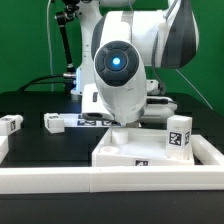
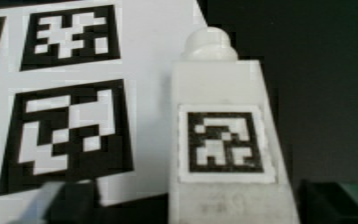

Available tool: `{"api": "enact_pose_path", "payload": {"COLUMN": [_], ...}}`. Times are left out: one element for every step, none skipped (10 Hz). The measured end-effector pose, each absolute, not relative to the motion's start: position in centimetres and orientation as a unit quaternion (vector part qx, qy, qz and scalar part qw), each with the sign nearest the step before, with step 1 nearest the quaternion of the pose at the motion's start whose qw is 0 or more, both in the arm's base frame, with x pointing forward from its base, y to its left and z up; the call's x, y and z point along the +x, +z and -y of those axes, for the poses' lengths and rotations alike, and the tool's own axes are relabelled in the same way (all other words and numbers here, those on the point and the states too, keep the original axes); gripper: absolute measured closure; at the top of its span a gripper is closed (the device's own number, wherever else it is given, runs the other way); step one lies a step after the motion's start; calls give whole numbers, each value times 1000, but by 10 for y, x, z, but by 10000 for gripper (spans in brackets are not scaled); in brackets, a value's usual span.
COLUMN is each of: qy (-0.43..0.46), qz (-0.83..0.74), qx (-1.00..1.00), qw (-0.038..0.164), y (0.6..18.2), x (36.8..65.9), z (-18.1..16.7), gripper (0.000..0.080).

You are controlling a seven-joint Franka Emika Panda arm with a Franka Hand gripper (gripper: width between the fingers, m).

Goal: Assemble square table

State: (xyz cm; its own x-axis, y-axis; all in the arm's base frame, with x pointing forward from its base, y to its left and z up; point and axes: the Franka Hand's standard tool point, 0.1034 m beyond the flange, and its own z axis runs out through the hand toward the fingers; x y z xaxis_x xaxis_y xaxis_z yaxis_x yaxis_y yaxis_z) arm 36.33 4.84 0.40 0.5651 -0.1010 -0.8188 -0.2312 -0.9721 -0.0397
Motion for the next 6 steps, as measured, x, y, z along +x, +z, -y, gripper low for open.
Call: {"api": "enact_pose_path", "payload": {"qy": [457, 456, 456, 456, 456, 454], "qz": [-95, -95, -95, -95, -96, -97], "qx": [-882, -882, -882, -882, -882, -883], "qw": [71, 72, 72, 72, 72, 73], "y": [4, 4, 4, 4, 4, 5], "x": [363, 363, 364, 364, 364, 365], "z": [-48, -48, -47, -47, -47, -44], "gripper": [373, 373, 511, 511, 511, 511]}}
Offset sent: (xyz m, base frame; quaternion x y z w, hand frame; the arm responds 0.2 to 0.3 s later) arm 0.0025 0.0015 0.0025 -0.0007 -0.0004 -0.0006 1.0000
